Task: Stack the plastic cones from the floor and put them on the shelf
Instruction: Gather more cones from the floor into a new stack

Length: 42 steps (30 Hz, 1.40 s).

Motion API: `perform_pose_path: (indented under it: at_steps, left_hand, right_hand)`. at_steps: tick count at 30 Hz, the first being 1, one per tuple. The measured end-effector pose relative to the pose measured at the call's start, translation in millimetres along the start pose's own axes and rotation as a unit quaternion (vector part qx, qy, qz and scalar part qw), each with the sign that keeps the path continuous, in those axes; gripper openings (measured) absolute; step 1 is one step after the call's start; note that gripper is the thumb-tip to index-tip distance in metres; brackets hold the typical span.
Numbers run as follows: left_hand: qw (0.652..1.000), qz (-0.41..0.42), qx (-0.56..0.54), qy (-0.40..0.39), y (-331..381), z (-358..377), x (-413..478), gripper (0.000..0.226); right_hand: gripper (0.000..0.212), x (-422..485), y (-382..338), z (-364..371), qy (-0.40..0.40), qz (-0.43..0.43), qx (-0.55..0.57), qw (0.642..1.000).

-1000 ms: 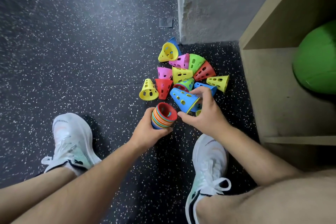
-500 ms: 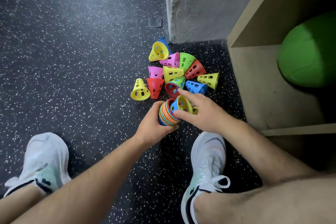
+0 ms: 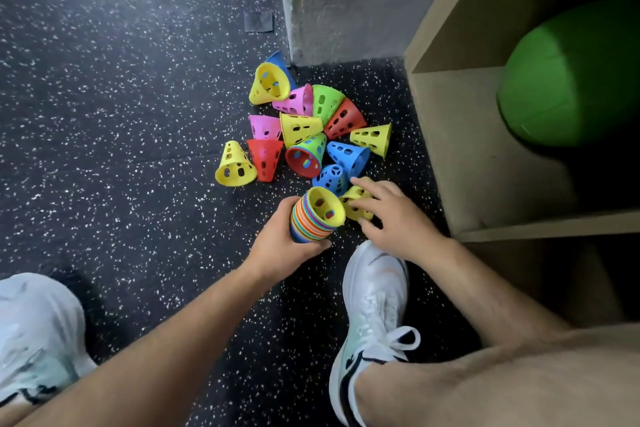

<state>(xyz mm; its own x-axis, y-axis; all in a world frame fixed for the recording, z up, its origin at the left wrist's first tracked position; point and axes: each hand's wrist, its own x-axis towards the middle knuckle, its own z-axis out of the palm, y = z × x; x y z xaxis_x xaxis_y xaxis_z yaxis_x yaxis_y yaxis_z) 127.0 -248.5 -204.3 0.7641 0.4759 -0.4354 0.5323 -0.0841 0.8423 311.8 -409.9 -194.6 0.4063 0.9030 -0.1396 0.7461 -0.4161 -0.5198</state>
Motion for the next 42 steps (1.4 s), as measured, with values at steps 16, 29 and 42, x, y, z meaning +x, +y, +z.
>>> perform_pose_path:
  at_steps: [16,29,42]
  left_hand:
    - [1.000,0.015,-0.019,0.005,10.3,-24.7,20.3,0.074]
    - [1.000,-0.007,-0.001,0.016,2.1,-39.2,26.1,0.074]
    - [0.999,-0.027,0.041,-0.013,-7.0,-38.8,6.5,0.079]
  right_hand:
    - [0.075,42.9,-63.0,-38.2,0.113,0.137,0.219,0.959]
    - [0.035,49.7,-37.3,1.2,0.071,0.024,-0.013,0.997]
    - [0.050,27.6,-37.2,30.0,0.049,0.243,0.070,0.966]
